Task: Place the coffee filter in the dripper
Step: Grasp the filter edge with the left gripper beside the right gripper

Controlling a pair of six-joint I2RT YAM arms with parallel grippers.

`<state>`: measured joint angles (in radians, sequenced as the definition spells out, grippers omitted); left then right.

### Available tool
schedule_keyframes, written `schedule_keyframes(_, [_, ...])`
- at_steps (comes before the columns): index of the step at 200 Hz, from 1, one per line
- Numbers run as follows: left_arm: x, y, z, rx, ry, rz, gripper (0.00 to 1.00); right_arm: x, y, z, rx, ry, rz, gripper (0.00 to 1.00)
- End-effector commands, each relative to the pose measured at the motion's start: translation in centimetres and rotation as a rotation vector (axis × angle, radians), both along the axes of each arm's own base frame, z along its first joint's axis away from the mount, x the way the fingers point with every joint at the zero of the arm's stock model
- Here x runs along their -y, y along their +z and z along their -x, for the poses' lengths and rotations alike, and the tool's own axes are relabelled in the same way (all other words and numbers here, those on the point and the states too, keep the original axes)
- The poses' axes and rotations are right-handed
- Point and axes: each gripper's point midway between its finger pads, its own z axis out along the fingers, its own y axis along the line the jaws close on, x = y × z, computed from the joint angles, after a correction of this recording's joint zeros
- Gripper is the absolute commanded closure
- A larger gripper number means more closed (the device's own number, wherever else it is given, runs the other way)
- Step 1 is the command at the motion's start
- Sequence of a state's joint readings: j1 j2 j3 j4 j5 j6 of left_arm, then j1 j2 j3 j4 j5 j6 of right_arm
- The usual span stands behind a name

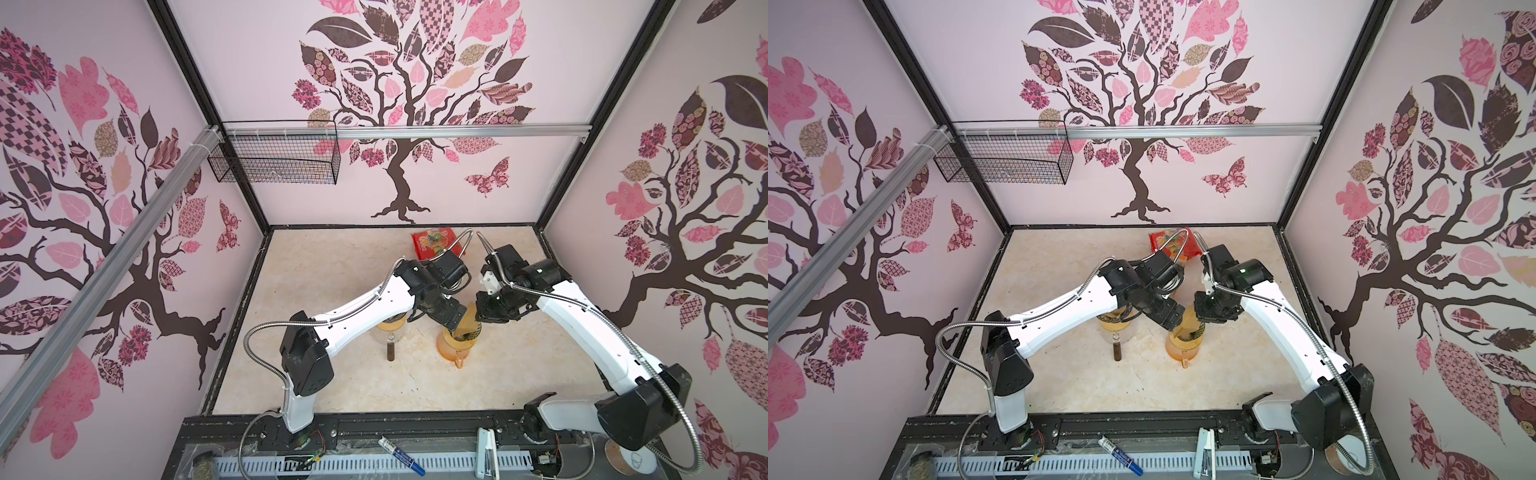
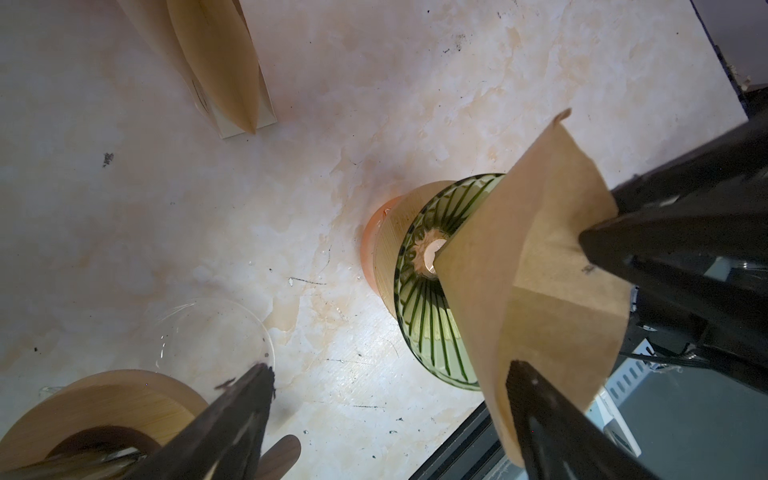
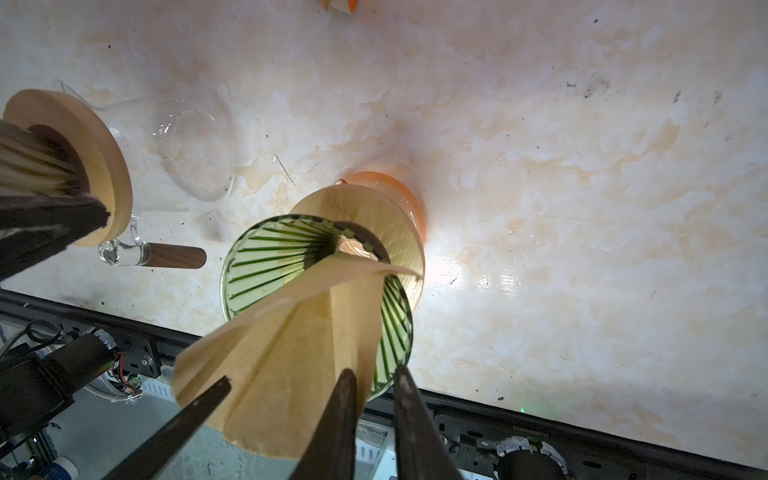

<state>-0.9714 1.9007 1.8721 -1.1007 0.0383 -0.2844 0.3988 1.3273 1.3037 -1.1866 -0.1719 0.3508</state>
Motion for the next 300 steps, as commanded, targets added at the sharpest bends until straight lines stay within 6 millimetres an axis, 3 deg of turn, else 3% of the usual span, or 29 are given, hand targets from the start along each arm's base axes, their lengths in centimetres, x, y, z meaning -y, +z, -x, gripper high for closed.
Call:
schedule_keyframes(1, [0.2,1.1,-0.1,0.020,-0.005,0.018,0.09,-0.3,1.4,-0.4,0.027,0.015,-0.013,0.76])
schedule_keyframes(25, [0.1,1.2,-0.1,0.023,-0.009,0.016,0.09,-0.7,1.9,-0.7,0.041,0.018,-0.035,0.69])
schedule_keyframes(60, [0.1,1.2,-0.1,0.027,-0.013,0.015,0.09,-0.7,0.9,-1.0,0.029,0.018,-0.019,0.65])
schedule_keyframes(120, [0.2,1.8,-0.1,0.038,-0.019,0.030,0.10,-1.0,0.7,-1.7,0.036,0.017,-0.023,0.57])
schedule_keyframes(168, [0.2,2.3,-0.1,0.045,-0.019,0.037,0.11,-1.0,1.3,-2.5,0.064,0.016,-0.014,0.48])
schedule_keyframes(254, [-0.2,2.2,-0.6,0.055,0.007,0.018,0.13,-0.2,-0.3,-1.5,0.028,0.024,0.030,0.48])
schedule_keyframes(300, [-0.4,1.1,-1.0,0.036,0.016,-0.012,0.15,0.3,-0.9,-0.9,0.018,0.021,0.045,0.50])
